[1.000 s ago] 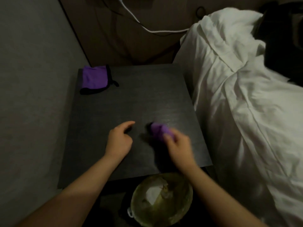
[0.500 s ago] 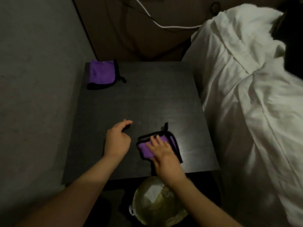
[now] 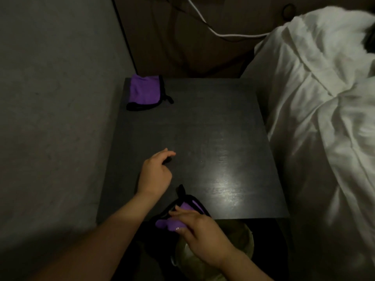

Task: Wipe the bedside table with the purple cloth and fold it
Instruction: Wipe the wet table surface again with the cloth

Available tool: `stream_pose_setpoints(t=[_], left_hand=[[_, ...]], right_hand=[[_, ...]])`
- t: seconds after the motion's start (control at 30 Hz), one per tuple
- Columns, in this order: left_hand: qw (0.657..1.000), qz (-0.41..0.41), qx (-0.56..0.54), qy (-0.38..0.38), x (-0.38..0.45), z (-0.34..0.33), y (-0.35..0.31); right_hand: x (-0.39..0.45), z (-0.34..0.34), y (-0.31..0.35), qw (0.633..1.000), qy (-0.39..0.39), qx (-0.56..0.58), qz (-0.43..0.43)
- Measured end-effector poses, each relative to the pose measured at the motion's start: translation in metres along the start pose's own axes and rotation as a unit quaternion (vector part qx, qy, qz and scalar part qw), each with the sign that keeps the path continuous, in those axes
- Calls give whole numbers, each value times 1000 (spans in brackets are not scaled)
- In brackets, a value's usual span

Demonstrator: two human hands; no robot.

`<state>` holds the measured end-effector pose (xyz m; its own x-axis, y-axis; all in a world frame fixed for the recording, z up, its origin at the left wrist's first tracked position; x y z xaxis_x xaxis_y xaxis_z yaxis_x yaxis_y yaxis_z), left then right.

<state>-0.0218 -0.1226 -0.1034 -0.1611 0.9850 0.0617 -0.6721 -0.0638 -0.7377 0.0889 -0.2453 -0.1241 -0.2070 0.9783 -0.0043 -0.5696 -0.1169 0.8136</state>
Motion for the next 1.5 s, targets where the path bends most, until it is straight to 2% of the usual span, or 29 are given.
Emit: stream_pose_setpoints(t=[0.27,0.47,0.63,0.7,0.83,1.0,1.17,1.37,1.43,1.5], left_hand=[[1000,-6,15,9,2,4,8],[999,27,3,-36,12,10,8],[995,42,3,-88,27,23,9],[994,31,1,-107,35,30,9],[993,13,4,-114,47,37,15],[998,-1,36,-42,35,36,46],[999,-2,39,-25,40,50,59],[999,13,33,-33,54,66,50],[999,0,28,-25,56,68,46],[999,-8,22,-26,61,70,43]], right_hand=[[39,27,8,999,-10,-42,21],[80,41,13,997,-22,-62,35],[111,40,14,983,-109,-101,108],[126,35,7,978,-126,-125,107],[136,10,-11,975,-101,-184,71],[98,-30,-5,960,-88,-234,128],[74,-43,1,962,0,-231,147],[59,-42,18,957,69,-192,204],[70,-34,29,979,81,-119,142],[91,-21,41,997,39,-49,51]])
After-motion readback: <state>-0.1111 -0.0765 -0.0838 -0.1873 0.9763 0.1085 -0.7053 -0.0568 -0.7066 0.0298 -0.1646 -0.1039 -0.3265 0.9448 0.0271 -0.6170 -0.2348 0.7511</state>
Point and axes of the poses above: each hand's wrist, its own x-axis towards the middle knuckle, its own z-axis out of the back of the hand, y = z × x, the point moved 2 cm from there along x, towards the middle knuckle, and after that the axes turned 14 degrees about -y, right-handed, at the moved point
